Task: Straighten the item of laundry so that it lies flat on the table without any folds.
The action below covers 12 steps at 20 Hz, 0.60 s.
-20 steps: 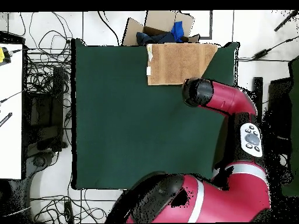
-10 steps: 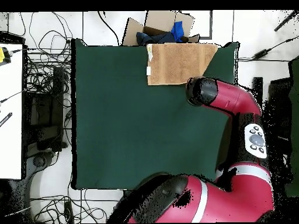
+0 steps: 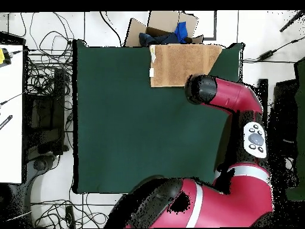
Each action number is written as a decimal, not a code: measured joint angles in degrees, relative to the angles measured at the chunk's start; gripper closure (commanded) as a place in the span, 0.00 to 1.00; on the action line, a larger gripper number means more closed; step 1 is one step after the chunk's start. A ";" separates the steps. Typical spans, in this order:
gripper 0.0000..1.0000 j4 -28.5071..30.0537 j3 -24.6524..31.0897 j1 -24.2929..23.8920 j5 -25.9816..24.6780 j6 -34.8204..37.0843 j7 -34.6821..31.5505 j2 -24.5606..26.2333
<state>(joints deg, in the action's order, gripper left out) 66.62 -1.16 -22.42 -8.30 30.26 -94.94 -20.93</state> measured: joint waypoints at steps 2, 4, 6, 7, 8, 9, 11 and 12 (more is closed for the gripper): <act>0.00 -0.63 0.01 0.63 -0.01 0.00 0.00 0.18; 0.00 -1.17 0.01 1.04 -0.01 0.00 0.00 0.43; 0.00 -1.90 0.00 1.42 -0.01 0.00 0.00 0.94; 0.00 -2.45 0.00 1.62 -0.02 0.01 0.00 1.40; 0.00 -2.67 0.01 1.69 -0.01 0.00 0.00 1.61; 0.00 -2.94 0.01 1.78 -0.01 0.00 0.00 1.88; 0.00 -3.61 0.02 1.93 -0.01 0.00 0.00 2.75; 0.00 -3.76 0.01 1.94 -0.01 0.00 0.00 3.01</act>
<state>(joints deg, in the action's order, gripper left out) 62.86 -1.15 -20.49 -8.31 30.26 -94.94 -17.92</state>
